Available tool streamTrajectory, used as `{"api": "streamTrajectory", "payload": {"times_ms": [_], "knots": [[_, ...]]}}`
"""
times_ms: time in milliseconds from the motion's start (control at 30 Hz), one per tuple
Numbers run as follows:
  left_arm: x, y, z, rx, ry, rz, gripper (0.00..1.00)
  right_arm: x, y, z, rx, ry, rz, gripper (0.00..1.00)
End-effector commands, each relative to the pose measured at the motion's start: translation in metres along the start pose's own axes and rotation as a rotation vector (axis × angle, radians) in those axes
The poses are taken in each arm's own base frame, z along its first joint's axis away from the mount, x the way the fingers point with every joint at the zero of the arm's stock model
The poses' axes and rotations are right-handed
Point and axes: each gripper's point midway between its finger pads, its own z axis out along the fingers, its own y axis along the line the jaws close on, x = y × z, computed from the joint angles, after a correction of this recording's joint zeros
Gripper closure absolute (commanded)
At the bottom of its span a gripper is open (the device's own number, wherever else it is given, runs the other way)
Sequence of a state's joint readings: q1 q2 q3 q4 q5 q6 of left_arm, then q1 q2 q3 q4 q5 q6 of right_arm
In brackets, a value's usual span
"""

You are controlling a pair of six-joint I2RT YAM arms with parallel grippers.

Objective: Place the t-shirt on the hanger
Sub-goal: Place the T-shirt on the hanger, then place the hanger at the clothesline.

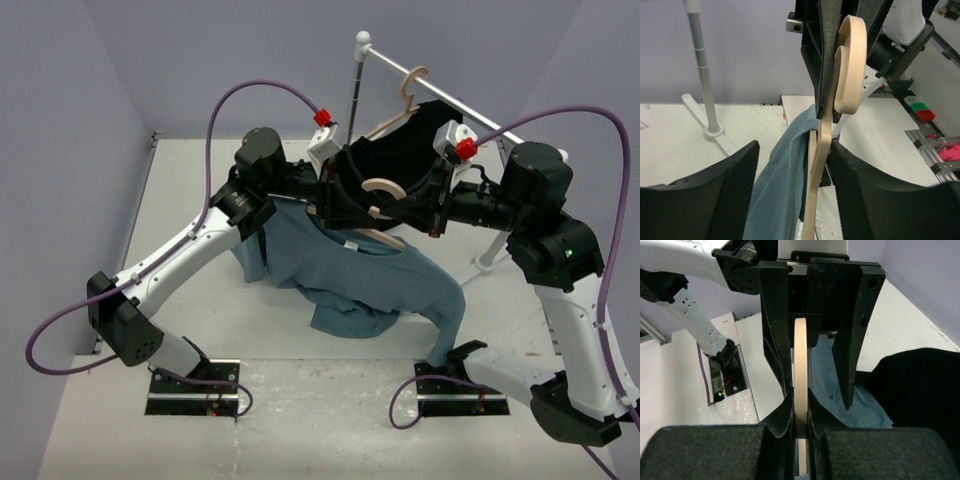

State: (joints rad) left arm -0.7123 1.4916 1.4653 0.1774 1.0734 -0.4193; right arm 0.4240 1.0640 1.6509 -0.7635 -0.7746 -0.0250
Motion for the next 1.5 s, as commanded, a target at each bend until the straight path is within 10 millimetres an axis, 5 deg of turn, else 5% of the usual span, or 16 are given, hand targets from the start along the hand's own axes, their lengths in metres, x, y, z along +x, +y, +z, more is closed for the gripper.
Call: {"api": "streamTrajectory", "payload": {"times_ms": [0,67,133,233,333,467,667,900,967,1100,1167,1267,1333,1367,1400,1467], "knots": [[-0.035,-0.036,0.003,0.117,-0.047,0.115,0.47,-0.022,0.012,-0.001,-0.064,-0.072,-0.056,1.00],[-0.030,-0.033,0.004,0.120,-0.044,0.105,0.83,-0.021,0.009,0.000,-0.051,-0.069,-0.053,1.00],[-0.027,-0.033,0.004,0.118,-0.041,0.101,1.00,-0.020,0.007,0.000,-0.040,-0.069,-0.055,1.00],[-0.028,-0.030,0.002,0.096,-0.045,0.109,1.00,-0.019,0.002,-0.003,0.006,-0.072,-0.055,0.92],[-0.038,-0.030,-0.003,0.075,-0.062,0.118,1.00,-0.010,-0.006,-0.008,0.079,-0.067,-0.045,0.34],[-0.053,-0.045,-0.012,0.101,-0.067,0.145,1.00,0.018,0.003,-0.044,0.196,-0.064,-0.104,0.25],[-0.065,-0.071,-0.016,0.192,-0.078,0.174,1.00,0.062,0.011,-0.038,0.101,0.111,-0.053,0.35],[-0.065,-0.082,-0.015,0.264,-0.070,0.161,1.00,0.062,0.012,-0.028,0.050,0.144,-0.057,0.41],[-0.066,-0.082,-0.015,0.263,-0.071,0.161,1.00,0.062,0.026,-0.026,-0.037,0.149,-0.060,0.50],[-0.076,-0.078,-0.013,0.232,-0.087,0.155,1.00,0.066,0.037,-0.024,-0.096,0.160,-0.053,1.00],[-0.089,-0.066,-0.012,0.147,-0.109,0.153,0.82,0.059,0.034,-0.029,-0.041,0.122,-0.062,1.00],[-0.118,-0.049,-0.020,-0.036,-0.165,0.157,0.05,0.047,0.030,-0.041,0.079,0.044,-0.015,1.00],[-0.147,-0.012,-0.050,-0.355,-0.278,0.141,0.00,0.033,0.030,-0.061,0.193,-0.046,0.044,1.00],[-0.148,-0.014,-0.059,-0.404,-0.283,0.124,0.00,0.029,0.033,-0.070,0.221,-0.070,0.051,1.00],[-0.160,-0.009,-0.086,-0.564,-0.338,0.111,0.00,0.027,0.040,-0.085,0.257,-0.085,0.070,1.00],[-0.181,-0.002,-0.180,-1.051,-0.522,0.114,0.00,0.026,0.051,-0.111,0.325,-0.104,0.117,1.00]]}}
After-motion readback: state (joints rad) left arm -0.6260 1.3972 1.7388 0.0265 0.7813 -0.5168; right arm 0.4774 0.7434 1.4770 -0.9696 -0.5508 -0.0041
